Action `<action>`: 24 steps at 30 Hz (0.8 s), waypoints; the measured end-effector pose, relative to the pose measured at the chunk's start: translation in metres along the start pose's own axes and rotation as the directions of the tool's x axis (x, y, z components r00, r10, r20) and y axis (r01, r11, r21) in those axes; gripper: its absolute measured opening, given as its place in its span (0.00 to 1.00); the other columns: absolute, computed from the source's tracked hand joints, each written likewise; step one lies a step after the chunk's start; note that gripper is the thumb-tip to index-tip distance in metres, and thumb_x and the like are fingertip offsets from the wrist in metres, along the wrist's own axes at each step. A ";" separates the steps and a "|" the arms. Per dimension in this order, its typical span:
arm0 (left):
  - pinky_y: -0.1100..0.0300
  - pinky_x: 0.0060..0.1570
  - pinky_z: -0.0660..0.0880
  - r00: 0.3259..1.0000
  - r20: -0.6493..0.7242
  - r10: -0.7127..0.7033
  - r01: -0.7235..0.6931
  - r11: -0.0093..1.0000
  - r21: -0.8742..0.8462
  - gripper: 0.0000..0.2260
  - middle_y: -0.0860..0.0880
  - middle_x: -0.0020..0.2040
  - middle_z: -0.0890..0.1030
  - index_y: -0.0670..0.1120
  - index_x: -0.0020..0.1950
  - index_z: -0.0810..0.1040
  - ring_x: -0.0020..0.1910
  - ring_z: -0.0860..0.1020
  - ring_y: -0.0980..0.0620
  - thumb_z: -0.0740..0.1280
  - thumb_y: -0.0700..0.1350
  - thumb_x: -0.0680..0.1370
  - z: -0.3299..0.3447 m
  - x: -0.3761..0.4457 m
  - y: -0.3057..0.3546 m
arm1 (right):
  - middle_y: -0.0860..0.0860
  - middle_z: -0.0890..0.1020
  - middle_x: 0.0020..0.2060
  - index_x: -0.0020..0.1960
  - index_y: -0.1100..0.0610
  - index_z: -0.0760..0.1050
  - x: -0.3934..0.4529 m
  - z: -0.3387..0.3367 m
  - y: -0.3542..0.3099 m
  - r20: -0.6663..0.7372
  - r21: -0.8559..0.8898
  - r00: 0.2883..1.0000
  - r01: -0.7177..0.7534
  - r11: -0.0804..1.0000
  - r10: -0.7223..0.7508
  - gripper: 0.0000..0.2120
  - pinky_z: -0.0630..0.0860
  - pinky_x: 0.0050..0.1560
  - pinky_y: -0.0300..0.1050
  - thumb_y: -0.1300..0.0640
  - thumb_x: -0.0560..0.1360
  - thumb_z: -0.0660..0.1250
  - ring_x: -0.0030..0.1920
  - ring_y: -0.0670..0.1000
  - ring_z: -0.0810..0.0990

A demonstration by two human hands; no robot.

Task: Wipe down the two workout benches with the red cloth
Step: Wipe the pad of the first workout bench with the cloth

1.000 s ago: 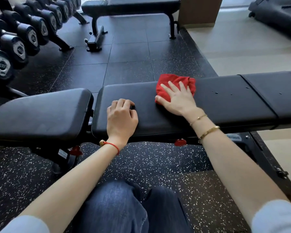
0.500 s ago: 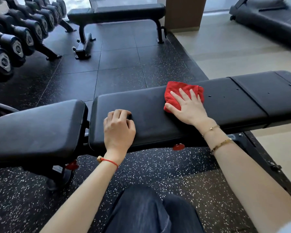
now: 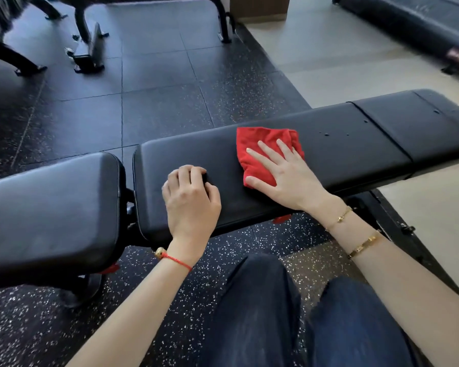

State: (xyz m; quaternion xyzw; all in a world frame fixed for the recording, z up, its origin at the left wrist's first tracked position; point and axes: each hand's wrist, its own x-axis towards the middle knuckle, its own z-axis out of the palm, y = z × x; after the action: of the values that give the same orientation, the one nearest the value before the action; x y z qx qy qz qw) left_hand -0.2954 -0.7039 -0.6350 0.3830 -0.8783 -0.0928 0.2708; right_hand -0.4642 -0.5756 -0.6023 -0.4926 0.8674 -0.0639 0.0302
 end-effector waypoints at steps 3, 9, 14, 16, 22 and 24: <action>0.48 0.60 0.69 1.000 0.023 0.006 -0.006 1.000 -0.011 0.11 0.48 0.56 0.77 0.47 0.56 0.76 0.59 0.72 0.43 0.62 0.46 0.75 -0.001 0.002 -0.002 | 0.48 0.56 0.79 0.78 0.41 0.51 -0.002 -0.006 -0.001 -0.033 -0.191 0.999 -0.020 0.981 0.014 0.35 0.44 0.76 0.61 0.28 0.75 0.47 0.78 0.59 0.49; 0.50 0.60 0.67 1.000 -0.015 0.005 -0.005 1.000 -0.030 0.10 0.49 0.56 0.77 0.48 0.55 0.77 0.59 0.72 0.45 0.63 0.46 0.76 0.003 0.002 -0.007 | 0.56 0.61 0.77 0.77 0.60 0.59 0.005 -0.005 -0.018 -0.126 -0.163 0.988 0.070 0.984 -0.091 0.38 0.47 0.78 0.54 0.34 0.77 0.53 0.78 0.57 0.54; 0.50 0.59 0.67 1.000 -0.007 -0.016 0.016 1.000 0.007 0.10 0.50 0.55 0.77 0.49 0.55 0.76 0.60 0.72 0.45 0.62 0.46 0.76 0.002 0.003 -0.004 | 0.52 0.53 0.79 0.80 0.56 0.51 0.018 0.005 -0.013 -0.052 0.003 0.997 -0.058 0.998 0.058 0.44 0.44 0.78 0.56 0.28 0.73 0.50 0.79 0.57 0.48; 0.49 0.59 0.68 1.000 -0.010 -0.014 0.014 1.000 0.026 0.10 0.49 0.55 0.77 0.48 0.55 0.76 0.60 0.73 0.44 0.62 0.46 0.76 0.002 0.003 -0.001 | 0.51 0.53 0.79 0.80 0.53 0.51 0.020 0.004 -0.003 -0.064 0.002 0.997 -0.054 0.999 0.054 0.46 0.44 0.78 0.56 0.26 0.71 0.48 0.79 0.57 0.48; 0.48 0.56 0.69 0.999 -0.002 -0.047 0.047 0.993 0.104 0.09 0.47 0.55 0.78 0.46 0.55 0.77 0.59 0.74 0.42 0.63 0.43 0.76 0.004 0.005 0.009 | 0.45 0.53 0.79 0.78 0.42 0.53 0.042 0.002 0.012 -0.052 0.008 0.997 -0.060 0.998 0.061 0.38 0.42 0.76 0.61 0.28 0.73 0.52 0.79 0.57 0.49; 0.47 0.57 0.69 0.996 -0.006 -0.086 0.086 0.988 0.129 0.09 0.46 0.56 0.78 0.46 0.56 0.77 0.59 0.74 0.41 0.63 0.41 0.76 0.007 0.006 0.017 | 0.45 0.53 0.79 0.78 0.41 0.53 0.042 0.005 0.011 -0.058 0.022 0.998 -0.019 1.000 0.020 0.36 0.42 0.76 0.62 0.29 0.74 0.53 0.79 0.58 0.49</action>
State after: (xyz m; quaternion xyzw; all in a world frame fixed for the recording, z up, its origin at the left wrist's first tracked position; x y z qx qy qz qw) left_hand -0.3136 -0.6972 -0.6322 0.4372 -0.8651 -0.0475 0.2414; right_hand -0.4940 -0.6064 -0.6080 -0.4818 0.8719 -0.0871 0.0107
